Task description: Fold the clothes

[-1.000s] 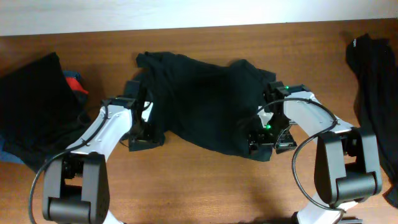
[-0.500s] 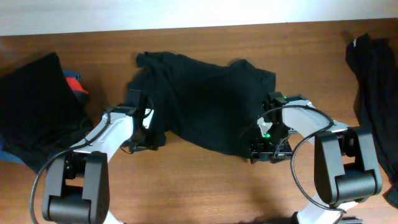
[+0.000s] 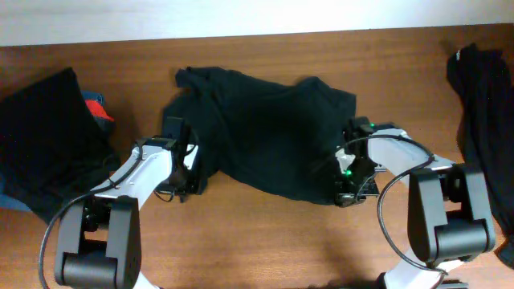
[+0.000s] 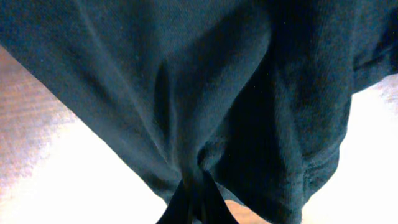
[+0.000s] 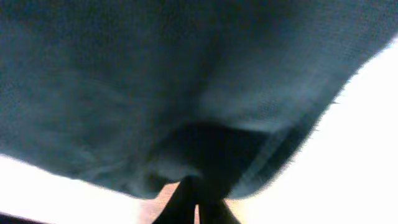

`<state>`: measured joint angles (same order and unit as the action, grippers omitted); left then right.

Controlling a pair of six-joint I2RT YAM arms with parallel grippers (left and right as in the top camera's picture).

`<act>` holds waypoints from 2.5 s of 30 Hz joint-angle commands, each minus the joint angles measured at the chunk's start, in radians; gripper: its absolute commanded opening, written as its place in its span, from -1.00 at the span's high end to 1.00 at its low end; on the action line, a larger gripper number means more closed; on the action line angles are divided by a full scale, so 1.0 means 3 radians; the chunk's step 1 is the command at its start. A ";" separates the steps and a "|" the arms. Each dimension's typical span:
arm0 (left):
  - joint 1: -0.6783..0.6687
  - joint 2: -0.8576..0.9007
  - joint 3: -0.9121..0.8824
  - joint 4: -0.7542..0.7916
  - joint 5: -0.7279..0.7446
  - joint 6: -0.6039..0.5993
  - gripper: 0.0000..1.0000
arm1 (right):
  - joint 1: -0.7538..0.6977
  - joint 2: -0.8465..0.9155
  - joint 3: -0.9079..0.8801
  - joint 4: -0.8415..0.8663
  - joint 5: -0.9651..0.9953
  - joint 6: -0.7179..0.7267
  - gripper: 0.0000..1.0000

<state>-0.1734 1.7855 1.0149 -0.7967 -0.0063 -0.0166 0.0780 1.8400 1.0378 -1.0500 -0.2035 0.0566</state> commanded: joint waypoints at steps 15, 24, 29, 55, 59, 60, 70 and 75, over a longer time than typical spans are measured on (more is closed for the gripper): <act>-0.0001 -0.0067 -0.0050 -0.0587 0.0284 -0.0084 0.99 | -0.0919 -0.0055 0.0456 -0.0243 0.0295 0.0014 0.92; -0.0001 -0.0122 -0.0050 -0.0902 0.0418 -0.0084 1.00 | -0.0917 -0.0055 0.0456 -0.0617 0.0295 0.0014 0.91; -0.0001 -0.0337 -0.0050 -0.1040 0.0384 -0.0158 0.99 | -0.0919 -0.0055 0.0456 -0.0736 0.0623 0.0114 0.90; -0.0001 -0.1483 -0.0050 -0.0834 0.0395 -0.0158 1.00 | -0.0917 -0.0076 0.0456 -0.0753 0.0244 0.0000 0.92; -0.0001 -0.1484 -0.0050 -0.0507 0.0395 -0.0158 0.99 | -0.0917 -0.0158 0.0456 -0.0660 0.0061 -0.0103 0.92; -0.0001 -0.1484 -0.0050 -0.0435 0.0395 -0.0158 0.99 | -0.0917 -0.0174 0.0458 -0.0643 0.0058 -0.0116 0.92; -0.0001 -0.1480 -0.0050 0.0128 0.0117 -0.0158 0.99 | -0.0917 -0.0210 0.0689 -0.0542 -0.0014 -0.0200 0.92; -0.0001 -0.1480 -0.0050 0.0210 0.0018 -0.0156 1.00 | -0.0917 -0.0210 0.0890 -0.0563 -0.0036 -0.0201 0.92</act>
<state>-0.1738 1.3510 1.0019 -0.7422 0.0383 -0.0536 -0.1932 1.8034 1.2556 -1.2152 -0.1913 0.0029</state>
